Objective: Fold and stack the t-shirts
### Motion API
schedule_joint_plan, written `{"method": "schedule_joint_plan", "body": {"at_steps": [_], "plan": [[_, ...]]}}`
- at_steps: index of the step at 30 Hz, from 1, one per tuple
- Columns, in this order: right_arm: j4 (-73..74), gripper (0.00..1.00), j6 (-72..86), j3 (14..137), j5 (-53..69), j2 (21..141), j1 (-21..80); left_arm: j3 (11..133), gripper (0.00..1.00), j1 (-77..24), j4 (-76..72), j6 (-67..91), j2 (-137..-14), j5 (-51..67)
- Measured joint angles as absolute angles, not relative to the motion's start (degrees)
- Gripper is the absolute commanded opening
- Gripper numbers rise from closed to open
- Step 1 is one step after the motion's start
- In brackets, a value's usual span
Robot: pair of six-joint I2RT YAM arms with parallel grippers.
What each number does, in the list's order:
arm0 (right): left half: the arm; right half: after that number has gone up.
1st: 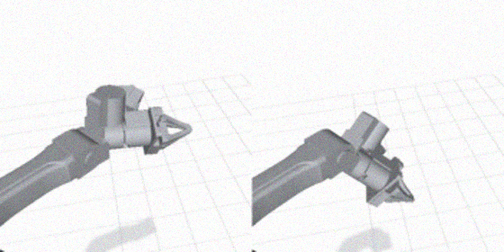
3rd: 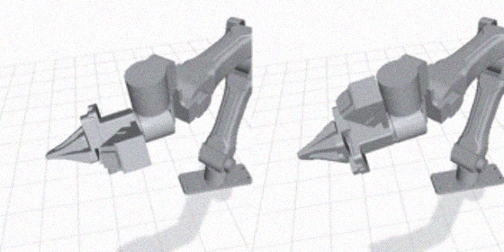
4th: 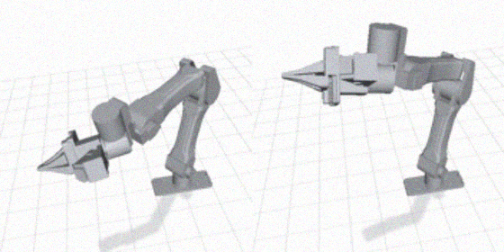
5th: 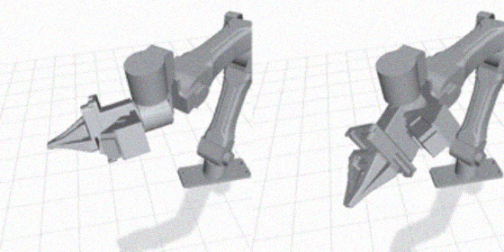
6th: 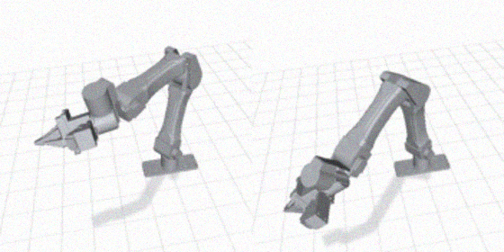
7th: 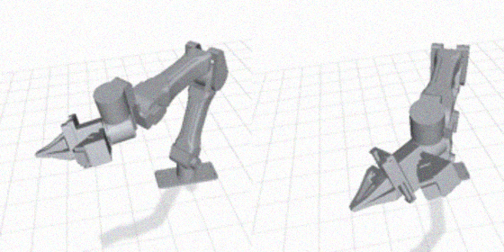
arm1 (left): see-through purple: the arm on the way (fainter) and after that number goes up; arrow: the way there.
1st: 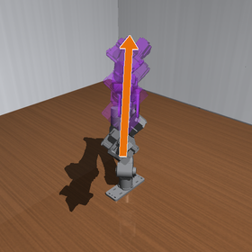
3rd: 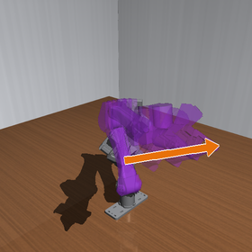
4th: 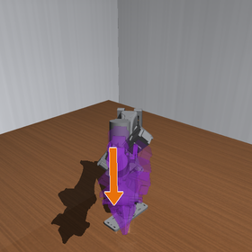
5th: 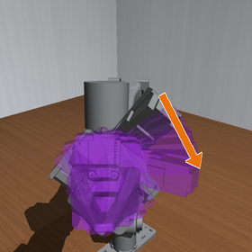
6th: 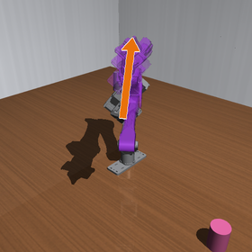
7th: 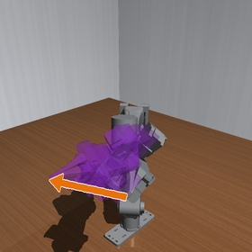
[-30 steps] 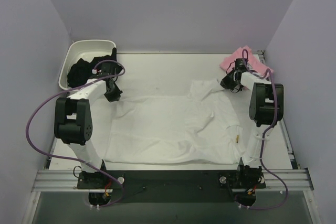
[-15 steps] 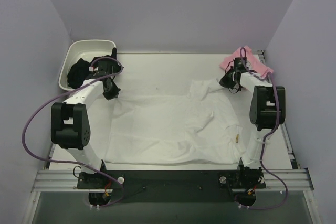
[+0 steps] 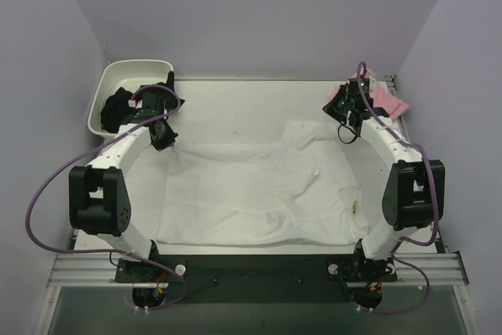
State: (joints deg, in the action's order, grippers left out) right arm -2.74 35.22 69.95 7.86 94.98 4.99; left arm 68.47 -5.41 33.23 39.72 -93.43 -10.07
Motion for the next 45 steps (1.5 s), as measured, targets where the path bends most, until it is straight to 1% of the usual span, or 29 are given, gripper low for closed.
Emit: {"method": "schedule_joint_plan", "body": {"at_steps": [1,4,6,8,10,17,20,25,30,36,45], "plan": [[-2.2,0.34,35.0,69.9,7.6,95.0,5.3,68.2,0.00,-5.4,33.2,39.7,-93.0,-10.0],[0.5,0.68,34.8,71.5,6.5,97.2,5.3,67.8,0.00,-5.4,33.2,39.7,-92.6,-10.0],[2.2,0.74,34.5,73.7,5.8,100.2,5.0,67.5,0.00,-5.4,33.1,39.7,-92.5,-10.0],[3.8,0.75,34.2,75.3,5.0,103.0,4.6,67.2,0.00,-5.4,33.2,39.7,-92.5,-9.9],[6.8,0.73,33.5,78.1,4.3,106.1,4.4,67.0,0.00,-5.4,33.2,39.7,-92.5,-9.8],[20.7,0.68,27.6,104.3,-1.4,122.0,4.6,67.0,0.00,-5.4,33.1,39.5,-92.5,-9.2],[24.9,0.67,24.8,109.0,-5.1,125.0,5.5,67.0,0.00,-5.4,33.0,39.3,-92.5,-9.1],[29.9,0.65,22.1,110.2,-9.4,127.4,6.7,67.0,0.00,-5.4,32.8,39.0,-92.5,-8.8],[32.2,0.63,21.4,110.0,-10.7,128.3,6.4,67.0,0.00,-5.4,32.6,38.7,-93.0,-8.5],[32.5,0.61,21.6,110.1,-10.1,129.1,3.9,67.0,0.00,-5.4,32.3,38.7,-93.7,-8.4],[34.3,0.59,23.9,112.2,-5.7,134.6,1.3,67.0,0.00,-5.4,32.3,38.5,-93.7,-8.3]]}}
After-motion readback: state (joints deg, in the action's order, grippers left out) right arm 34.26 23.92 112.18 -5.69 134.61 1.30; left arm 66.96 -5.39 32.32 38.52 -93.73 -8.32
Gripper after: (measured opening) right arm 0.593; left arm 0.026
